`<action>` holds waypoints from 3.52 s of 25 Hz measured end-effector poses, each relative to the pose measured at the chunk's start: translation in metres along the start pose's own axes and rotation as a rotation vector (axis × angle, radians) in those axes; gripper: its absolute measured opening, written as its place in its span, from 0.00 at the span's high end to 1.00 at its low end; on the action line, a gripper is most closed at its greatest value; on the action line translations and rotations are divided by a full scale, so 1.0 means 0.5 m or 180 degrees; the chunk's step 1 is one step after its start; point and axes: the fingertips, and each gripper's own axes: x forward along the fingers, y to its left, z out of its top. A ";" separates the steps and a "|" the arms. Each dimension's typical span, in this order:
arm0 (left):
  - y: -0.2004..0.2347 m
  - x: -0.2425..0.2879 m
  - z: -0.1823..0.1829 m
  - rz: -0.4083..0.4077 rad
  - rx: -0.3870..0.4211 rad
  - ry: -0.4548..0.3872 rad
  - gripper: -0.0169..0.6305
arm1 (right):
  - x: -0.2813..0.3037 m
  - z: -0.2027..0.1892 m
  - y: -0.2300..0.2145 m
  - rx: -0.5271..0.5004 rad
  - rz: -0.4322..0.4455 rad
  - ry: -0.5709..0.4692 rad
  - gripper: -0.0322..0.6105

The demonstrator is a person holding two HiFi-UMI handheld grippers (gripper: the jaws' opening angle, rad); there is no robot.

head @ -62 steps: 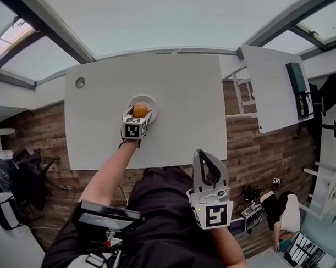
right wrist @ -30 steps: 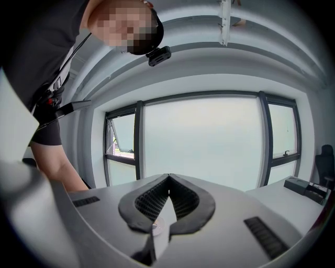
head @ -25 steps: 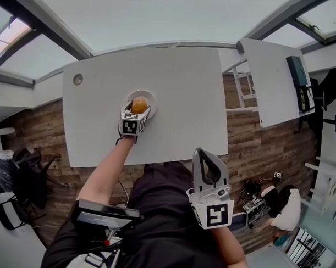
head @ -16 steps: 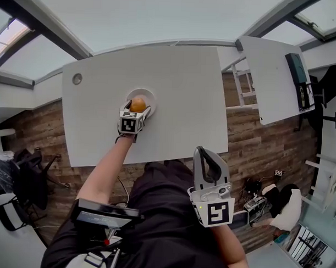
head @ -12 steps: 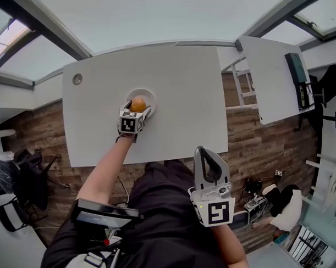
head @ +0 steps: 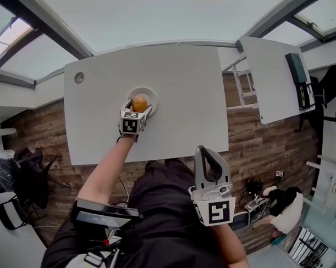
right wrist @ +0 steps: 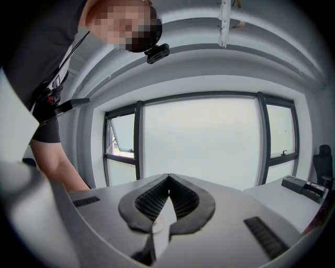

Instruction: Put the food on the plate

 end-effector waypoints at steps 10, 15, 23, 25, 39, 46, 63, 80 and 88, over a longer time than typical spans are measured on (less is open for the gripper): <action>-0.018 -0.051 0.022 0.0125 -0.0031 -0.0244 0.38 | -0.019 -0.001 0.011 0.0037 0.0083 -0.0058 0.94; -0.022 -0.084 0.027 0.0224 -0.0047 -0.0350 0.38 | -0.028 0.001 0.021 0.0049 0.0134 -0.0094 0.94; -0.052 -0.146 0.042 0.0231 -0.0051 -0.0574 0.38 | -0.039 0.005 0.049 0.0076 0.0256 -0.0185 0.94; -0.062 -0.164 0.047 0.0234 -0.0059 -0.0644 0.38 | -0.040 0.009 0.051 0.0077 0.0289 -0.0216 0.94; -0.117 -0.364 0.114 0.0220 -0.0108 -0.1324 0.50 | -0.015 0.038 0.109 0.0078 0.0621 -0.0373 0.94; -0.125 -0.431 0.108 0.0341 -0.0106 -0.1466 0.60 | -0.001 0.042 0.140 0.0107 0.0791 -0.0393 0.94; -0.183 -0.632 0.155 0.0533 -0.0118 -0.2152 0.81 | 0.028 0.055 0.212 0.0058 0.1165 -0.0437 0.94; -0.186 -0.745 0.155 0.0793 -0.0240 -0.2589 0.96 | 0.039 0.069 0.259 0.0025 0.1368 -0.0521 0.94; -0.216 -0.782 0.166 0.0764 -0.0116 -0.2687 0.96 | 0.035 0.067 0.274 0.0017 0.1326 -0.0524 0.94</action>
